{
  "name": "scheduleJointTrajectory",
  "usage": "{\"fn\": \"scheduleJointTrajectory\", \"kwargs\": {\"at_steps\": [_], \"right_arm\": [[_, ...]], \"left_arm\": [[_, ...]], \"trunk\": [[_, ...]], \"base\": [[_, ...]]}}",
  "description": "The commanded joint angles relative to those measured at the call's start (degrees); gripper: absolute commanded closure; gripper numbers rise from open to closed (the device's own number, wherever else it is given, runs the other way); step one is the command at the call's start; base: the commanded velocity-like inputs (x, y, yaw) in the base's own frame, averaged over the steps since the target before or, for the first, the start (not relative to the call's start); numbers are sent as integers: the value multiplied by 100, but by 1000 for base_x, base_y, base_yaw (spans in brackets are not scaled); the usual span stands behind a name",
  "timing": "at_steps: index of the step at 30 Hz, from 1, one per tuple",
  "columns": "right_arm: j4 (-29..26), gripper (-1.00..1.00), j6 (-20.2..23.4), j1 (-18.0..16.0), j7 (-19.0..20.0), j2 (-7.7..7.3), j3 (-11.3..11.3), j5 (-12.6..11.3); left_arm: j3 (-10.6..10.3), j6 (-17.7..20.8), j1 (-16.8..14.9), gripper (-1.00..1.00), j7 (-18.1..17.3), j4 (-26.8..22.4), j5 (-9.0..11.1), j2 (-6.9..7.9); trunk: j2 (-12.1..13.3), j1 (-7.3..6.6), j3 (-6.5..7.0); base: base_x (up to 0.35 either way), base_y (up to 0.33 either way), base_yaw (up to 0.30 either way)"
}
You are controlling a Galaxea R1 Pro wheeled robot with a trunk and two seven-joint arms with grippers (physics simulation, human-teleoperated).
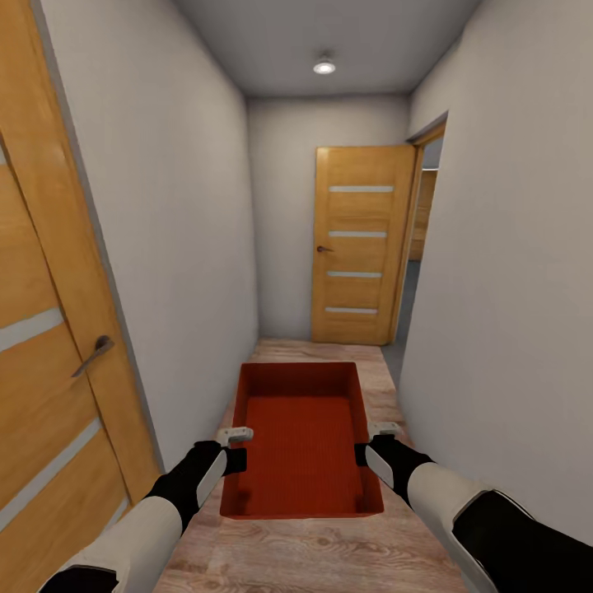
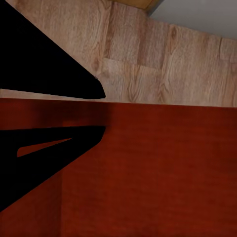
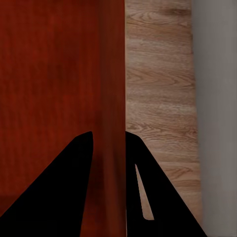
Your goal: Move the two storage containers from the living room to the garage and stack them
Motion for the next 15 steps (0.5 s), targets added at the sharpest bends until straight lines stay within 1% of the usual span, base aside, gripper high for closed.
{"fn": "scheduleJointTrajectory", "kwargs": {"at_steps": [1,15], "right_arm": [[-27,100,37,-9,-54,-4,121,126],[-26,100,37,-9,-52,-4,123,126]], "left_arm": [[-81,48,-1,100,86,44,-69,12],[-81,48,-1,100,86,46,-69,12]], "trunk": [[-9,6,-10],[-9,6,-10]], "base": [[323,0,0],[322,0,0]]}}
